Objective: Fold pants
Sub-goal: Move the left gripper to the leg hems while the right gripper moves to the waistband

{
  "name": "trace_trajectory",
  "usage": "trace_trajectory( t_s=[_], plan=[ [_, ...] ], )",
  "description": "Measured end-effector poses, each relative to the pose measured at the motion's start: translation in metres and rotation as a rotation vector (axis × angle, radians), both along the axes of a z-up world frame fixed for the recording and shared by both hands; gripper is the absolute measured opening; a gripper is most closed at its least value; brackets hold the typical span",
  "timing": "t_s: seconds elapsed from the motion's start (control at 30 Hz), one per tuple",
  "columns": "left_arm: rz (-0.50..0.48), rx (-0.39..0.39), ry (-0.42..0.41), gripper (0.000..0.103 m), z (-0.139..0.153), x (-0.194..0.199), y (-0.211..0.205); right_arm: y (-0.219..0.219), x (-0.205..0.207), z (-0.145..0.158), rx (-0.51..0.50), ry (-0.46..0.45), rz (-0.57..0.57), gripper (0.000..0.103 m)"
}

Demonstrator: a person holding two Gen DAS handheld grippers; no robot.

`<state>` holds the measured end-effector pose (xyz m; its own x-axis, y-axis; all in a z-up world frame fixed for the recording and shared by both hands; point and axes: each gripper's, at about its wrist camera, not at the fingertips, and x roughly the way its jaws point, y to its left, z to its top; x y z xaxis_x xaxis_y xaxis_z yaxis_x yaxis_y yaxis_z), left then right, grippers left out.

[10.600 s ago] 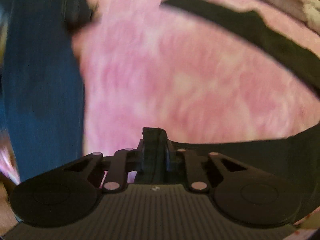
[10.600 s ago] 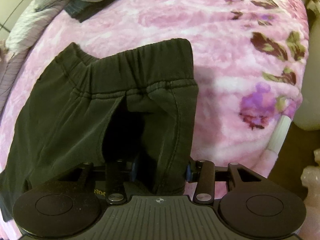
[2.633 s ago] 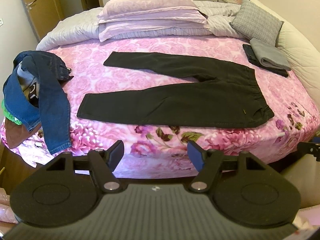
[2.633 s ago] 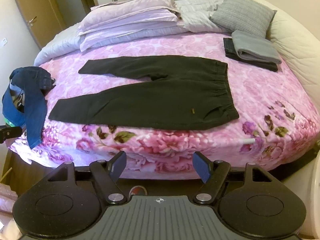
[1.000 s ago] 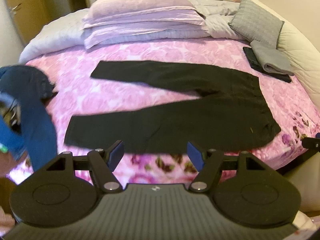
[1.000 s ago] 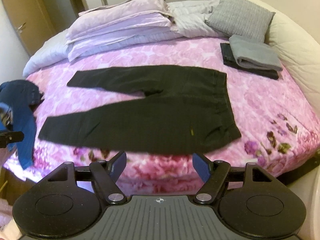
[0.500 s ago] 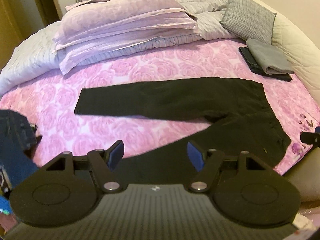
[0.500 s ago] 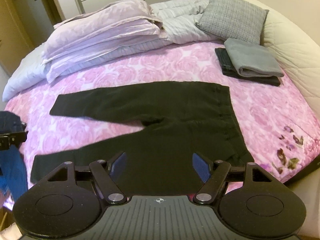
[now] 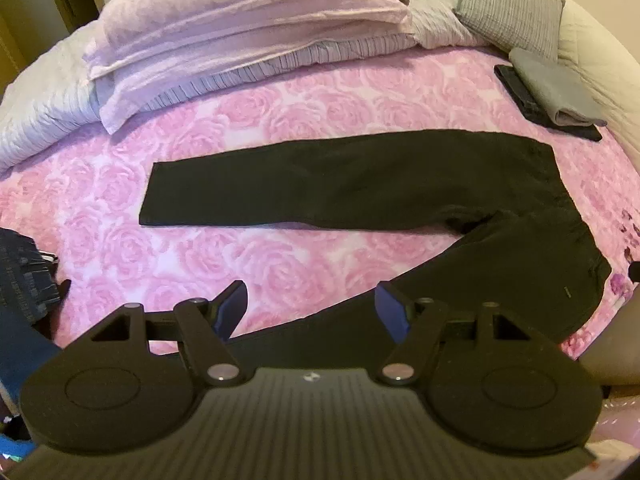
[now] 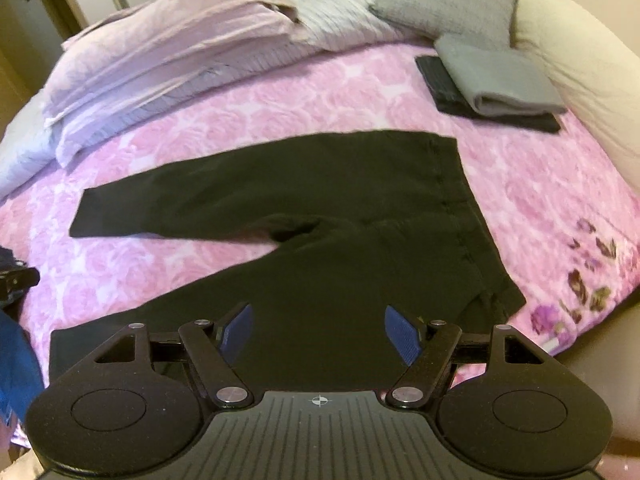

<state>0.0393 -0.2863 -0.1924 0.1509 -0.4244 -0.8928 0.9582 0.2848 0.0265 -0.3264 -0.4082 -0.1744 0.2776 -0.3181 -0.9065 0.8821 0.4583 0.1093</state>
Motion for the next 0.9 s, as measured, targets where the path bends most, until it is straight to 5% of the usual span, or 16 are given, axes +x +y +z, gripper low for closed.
trace_trajectory(
  t_s=[0.43,0.73,0.9],
  plan=[
    [-0.039,-0.003,-0.032,0.067,-0.100,0.038,-0.070,-0.103,0.000,-0.088,0.079,0.020,0.090,0.070],
    [-0.325,-0.108,-0.056,0.067,-0.180,0.055,-0.189,-0.222,0.078,-0.169,-0.044,-0.020,0.386,0.069],
    [-0.452,-0.090,-0.093,0.066,-0.208,0.078,-0.254,-0.285,0.113,-0.201,-0.096,-0.015,0.516,0.068]
  ],
)
